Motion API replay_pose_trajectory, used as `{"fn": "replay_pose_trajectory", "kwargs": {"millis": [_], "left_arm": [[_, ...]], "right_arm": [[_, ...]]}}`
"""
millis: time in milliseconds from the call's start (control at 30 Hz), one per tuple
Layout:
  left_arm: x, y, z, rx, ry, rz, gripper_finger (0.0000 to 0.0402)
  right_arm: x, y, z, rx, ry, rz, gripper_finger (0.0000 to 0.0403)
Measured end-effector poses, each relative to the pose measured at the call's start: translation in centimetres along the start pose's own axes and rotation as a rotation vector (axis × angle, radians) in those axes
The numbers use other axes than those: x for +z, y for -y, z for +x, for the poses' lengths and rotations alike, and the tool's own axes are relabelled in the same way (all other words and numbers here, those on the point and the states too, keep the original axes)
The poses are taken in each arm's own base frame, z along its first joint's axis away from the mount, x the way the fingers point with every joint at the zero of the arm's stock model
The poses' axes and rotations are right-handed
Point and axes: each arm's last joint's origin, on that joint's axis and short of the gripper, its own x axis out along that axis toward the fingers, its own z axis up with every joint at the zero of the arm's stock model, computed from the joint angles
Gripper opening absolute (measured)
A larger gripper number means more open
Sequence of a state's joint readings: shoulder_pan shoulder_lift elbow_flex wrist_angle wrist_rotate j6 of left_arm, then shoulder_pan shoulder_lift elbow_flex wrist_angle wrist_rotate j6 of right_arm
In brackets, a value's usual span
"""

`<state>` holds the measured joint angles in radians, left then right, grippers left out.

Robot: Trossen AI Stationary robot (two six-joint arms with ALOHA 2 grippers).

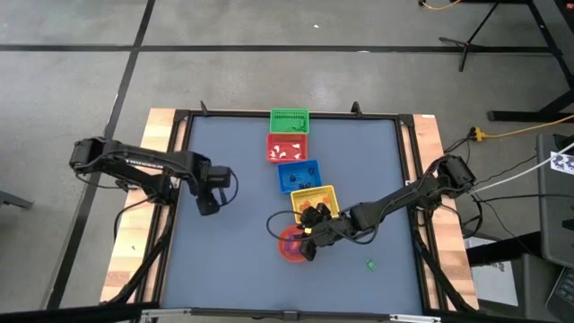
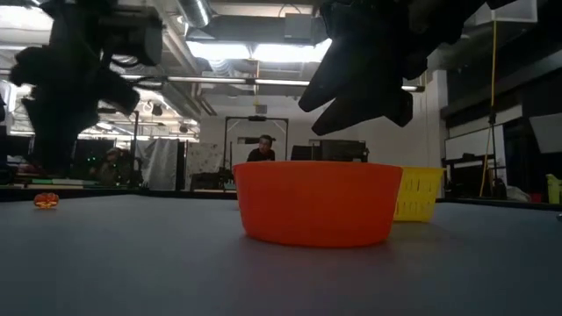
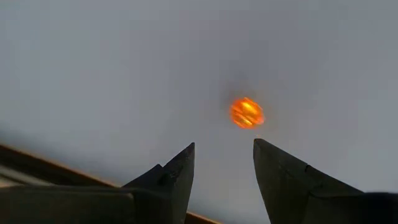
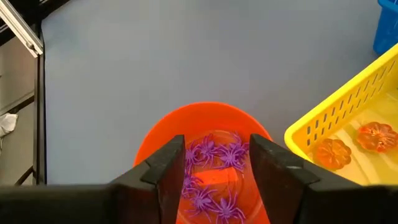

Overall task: Sort Halloween decoration
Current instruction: Put the orange pumpkin toy into the yellow bin

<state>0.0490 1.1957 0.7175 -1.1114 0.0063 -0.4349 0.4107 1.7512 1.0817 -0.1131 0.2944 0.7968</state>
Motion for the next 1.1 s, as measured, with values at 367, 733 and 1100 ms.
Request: {"fn": "replay_pose_trajectory", "kwargs": {"millis": [367,733,1100], "left_arm": [[-0.2,0.3,3.1,-0.153,0.027,0.003,0.0157],[-0.4,-0.1,4.2,-0.089,0.061,0.002,0.0182],[-0.4,0.0,4.2,-0.093,0.071,0.0,0.0182]], "right_arm": [[0.0,0.0,0.0,0.0,0.0,0.0,0.0179],[0.0,0.0,0.0,0.0,0.0,0.0,0.0177],[0.0,0.0,0.0,0.001,0.0,0.0,0.0177]]}}
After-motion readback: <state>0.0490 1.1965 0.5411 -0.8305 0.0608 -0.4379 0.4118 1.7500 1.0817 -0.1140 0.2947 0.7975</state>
